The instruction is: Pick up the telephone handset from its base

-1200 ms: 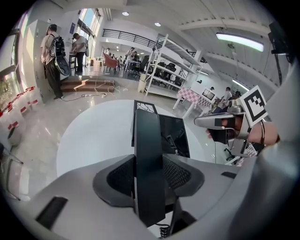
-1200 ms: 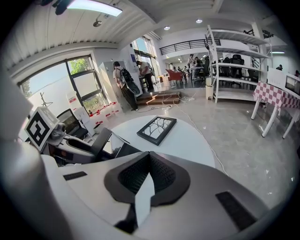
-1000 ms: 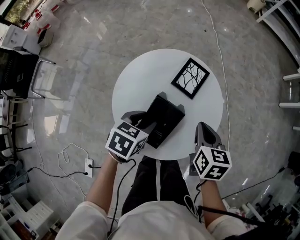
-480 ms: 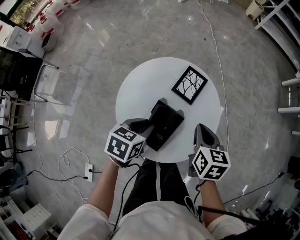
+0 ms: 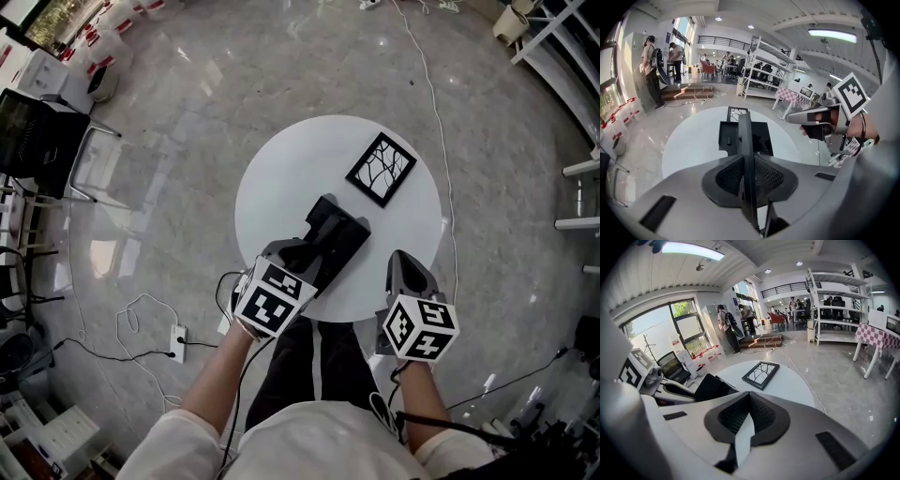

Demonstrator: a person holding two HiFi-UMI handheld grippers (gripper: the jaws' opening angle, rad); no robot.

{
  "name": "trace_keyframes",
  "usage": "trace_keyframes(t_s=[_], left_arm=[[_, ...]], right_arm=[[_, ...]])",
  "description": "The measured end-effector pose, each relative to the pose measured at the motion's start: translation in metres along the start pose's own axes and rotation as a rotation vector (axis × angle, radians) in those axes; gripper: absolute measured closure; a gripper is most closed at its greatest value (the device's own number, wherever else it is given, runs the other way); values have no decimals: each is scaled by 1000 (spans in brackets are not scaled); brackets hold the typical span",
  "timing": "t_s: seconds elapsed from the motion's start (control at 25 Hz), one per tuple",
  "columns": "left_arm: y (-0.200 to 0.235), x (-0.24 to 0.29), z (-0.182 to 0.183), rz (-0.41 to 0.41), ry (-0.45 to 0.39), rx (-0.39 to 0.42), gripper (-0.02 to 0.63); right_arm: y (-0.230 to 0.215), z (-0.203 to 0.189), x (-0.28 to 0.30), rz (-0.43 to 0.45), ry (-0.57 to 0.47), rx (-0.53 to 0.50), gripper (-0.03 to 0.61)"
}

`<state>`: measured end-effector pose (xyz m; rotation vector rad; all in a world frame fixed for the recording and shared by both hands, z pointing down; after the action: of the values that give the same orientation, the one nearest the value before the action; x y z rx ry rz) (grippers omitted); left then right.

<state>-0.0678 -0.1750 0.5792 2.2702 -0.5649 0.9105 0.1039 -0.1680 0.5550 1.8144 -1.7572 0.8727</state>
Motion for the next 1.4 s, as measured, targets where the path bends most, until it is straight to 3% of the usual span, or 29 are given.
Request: trace_keyframes(t_s=[0.16, 0.4, 0.64, 0.92, 1.12, 1.4], left_arm=[[3, 0, -1, 32, 2, -1, 531], [6, 5, -1, -15, 0, -27, 529], [9, 14, -6, 10, 53, -13, 520], [12, 18, -7, -4, 40, -31, 519], [15, 23, -11, -32, 6, -94, 528], [11, 10, -2, -32, -41, -95, 529]], right_arm=[[1, -2, -3, 2, -1, 3, 554], [-5, -4, -4, -4, -3, 6, 555], [-4, -4, -6, -6, -3, 9, 555], [-7, -4, -5, -16, 1, 16, 555], [-5, 5, -4, -10, -16, 19, 555], [-2, 29, -13, -13, -66, 21, 555]])
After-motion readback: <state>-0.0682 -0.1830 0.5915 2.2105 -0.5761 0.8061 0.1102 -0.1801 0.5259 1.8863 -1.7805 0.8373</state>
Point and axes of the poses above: the fingertips, and each gripper's own axes: x forward along the fingers, y to its left, z out of its top, the point moved 3 cm from there along -x, backward along the fingers, and after that the axes turned 12 degrees about -z, right-handed, at the moved point
